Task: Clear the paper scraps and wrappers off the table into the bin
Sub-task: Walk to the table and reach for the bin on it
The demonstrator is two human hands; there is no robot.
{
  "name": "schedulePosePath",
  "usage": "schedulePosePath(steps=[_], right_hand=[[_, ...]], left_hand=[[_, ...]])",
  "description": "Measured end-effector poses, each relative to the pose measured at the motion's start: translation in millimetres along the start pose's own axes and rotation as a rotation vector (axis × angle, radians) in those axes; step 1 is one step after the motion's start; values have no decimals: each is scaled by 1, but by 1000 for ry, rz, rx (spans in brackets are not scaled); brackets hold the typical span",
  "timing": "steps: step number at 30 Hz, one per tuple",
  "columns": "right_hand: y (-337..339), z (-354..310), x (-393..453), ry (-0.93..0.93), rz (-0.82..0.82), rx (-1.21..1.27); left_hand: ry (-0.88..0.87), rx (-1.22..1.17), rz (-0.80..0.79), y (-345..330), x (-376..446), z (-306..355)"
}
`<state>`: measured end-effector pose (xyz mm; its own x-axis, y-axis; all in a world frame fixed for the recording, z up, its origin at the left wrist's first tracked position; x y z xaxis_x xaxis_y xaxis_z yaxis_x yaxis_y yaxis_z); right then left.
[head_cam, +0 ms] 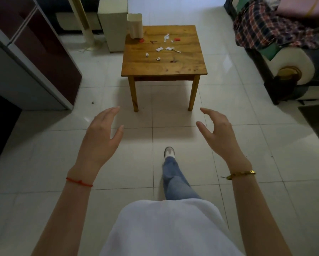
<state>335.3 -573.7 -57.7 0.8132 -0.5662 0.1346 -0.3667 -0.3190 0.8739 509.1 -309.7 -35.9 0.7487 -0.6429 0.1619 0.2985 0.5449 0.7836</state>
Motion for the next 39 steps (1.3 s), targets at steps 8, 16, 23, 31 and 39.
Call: schedulePosePath(steps=[8,16,23,31,39], right_hand=[[-17,22,169,28,1,12],[-3,17,368,128,59,47],[-38,9,483,145,8,68],[-104,0,625,80,-39,57],[-131,-41,752,16,-45,49]], left_hand=[[40,-17,19,-22,158,-29],[59,-23,92,-20,325,-44],[101,-23,96,-25,434,-87],[110,-72,55,-28,589,-153],[92,-65,4,-4,732,-205]])
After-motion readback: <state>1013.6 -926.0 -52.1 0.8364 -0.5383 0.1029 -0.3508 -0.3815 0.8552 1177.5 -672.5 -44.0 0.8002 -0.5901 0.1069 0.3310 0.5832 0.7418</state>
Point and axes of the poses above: each hand's wrist, its own x-axis towards the middle knuckle, its own y-axis out of the back of the hand, z = x × y, the point moved 4 cm from there along x, towards the middle knuckle, and after that the axes turned 8 degrees about -x, right-handed, at the moved point
